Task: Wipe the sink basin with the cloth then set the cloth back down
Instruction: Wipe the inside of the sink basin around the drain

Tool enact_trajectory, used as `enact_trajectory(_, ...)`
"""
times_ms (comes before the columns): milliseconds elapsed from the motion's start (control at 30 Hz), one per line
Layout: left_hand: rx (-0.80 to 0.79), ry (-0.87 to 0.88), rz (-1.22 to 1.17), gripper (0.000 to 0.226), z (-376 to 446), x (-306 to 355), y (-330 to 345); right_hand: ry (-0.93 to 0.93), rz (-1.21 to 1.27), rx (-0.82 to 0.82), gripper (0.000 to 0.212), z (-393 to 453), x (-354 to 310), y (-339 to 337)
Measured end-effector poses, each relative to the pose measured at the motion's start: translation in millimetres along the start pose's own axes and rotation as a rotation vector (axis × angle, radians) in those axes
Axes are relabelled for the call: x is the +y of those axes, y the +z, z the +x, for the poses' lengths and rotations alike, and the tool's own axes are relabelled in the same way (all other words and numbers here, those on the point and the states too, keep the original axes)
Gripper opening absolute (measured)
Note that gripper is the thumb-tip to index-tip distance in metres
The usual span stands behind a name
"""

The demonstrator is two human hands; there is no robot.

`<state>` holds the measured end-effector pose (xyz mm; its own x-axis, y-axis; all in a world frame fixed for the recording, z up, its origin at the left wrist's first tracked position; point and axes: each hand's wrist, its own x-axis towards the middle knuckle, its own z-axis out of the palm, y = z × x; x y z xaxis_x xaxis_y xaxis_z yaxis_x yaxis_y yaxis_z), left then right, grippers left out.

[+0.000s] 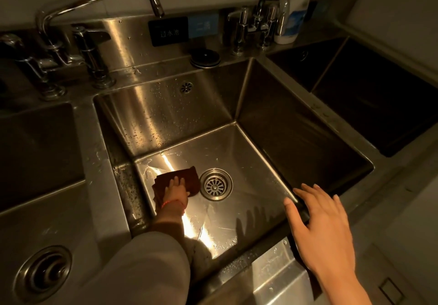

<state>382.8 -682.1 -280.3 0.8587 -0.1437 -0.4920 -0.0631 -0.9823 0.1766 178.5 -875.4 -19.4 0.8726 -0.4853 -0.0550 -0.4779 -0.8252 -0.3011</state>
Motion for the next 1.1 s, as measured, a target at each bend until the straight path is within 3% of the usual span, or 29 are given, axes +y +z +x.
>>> enact_trajectory(567, -0.03, -0.003, -0.027, 0.06, -14, 5, 10, 0.011, -0.008, 0.033, 0.049, 0, 2, 2)
enact_trajectory(1100, -0.019, -0.038, -0.004, 0.06, 24, -8, -15, 0.022, -0.008, 0.021, 0.064, -2, -1, -1)
